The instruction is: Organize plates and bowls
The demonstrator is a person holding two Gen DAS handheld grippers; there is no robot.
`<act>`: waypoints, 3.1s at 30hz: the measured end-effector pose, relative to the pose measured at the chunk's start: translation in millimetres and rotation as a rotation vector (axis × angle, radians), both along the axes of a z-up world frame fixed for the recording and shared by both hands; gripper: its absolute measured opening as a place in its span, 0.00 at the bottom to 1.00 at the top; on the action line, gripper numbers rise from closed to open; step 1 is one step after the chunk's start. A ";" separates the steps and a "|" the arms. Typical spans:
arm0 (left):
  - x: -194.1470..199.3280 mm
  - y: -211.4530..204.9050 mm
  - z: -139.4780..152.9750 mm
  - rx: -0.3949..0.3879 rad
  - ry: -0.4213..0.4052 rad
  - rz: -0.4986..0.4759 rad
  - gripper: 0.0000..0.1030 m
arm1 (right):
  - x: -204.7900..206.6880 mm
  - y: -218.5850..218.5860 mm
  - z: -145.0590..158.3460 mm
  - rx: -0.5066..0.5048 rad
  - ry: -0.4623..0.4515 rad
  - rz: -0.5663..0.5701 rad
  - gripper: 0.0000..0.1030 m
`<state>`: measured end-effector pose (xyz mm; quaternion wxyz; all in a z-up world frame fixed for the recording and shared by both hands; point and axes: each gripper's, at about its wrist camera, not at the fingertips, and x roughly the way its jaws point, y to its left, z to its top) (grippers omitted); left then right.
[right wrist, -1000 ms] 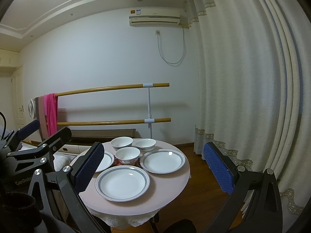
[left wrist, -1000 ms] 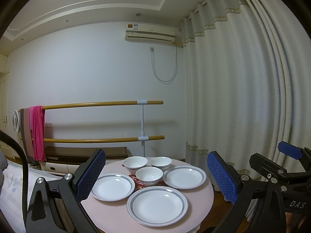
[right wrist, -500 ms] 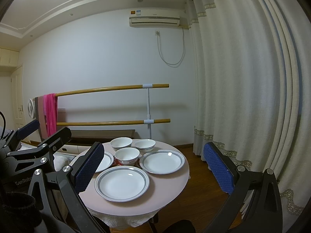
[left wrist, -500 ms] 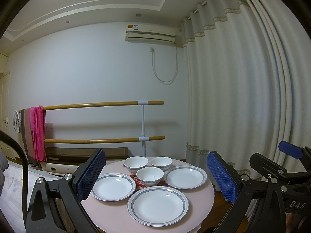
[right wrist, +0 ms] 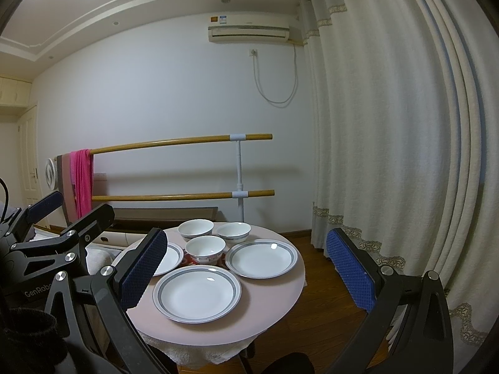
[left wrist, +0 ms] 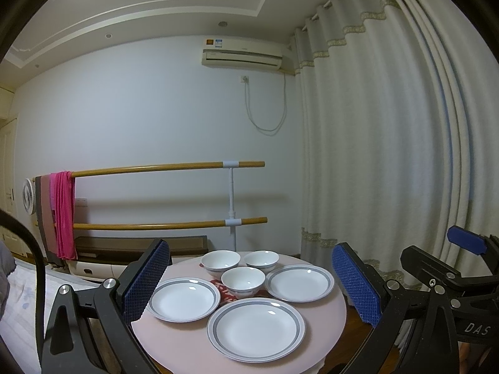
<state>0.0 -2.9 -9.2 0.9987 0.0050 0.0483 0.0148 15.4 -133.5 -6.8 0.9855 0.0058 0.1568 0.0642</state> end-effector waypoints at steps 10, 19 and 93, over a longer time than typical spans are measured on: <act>-0.9 -1.8 0.7 0.004 -0.001 0.002 0.99 | 0.3 0.2 0.4 0.001 0.002 0.003 1.00; -1.1 -1.9 0.4 0.005 -0.002 0.003 0.99 | 0.2 0.5 0.3 0.000 0.003 0.003 1.00; 202.4 78.2 -119.0 -0.233 0.632 0.094 0.99 | 178.1 -4.4 -194.9 0.207 0.597 0.190 0.89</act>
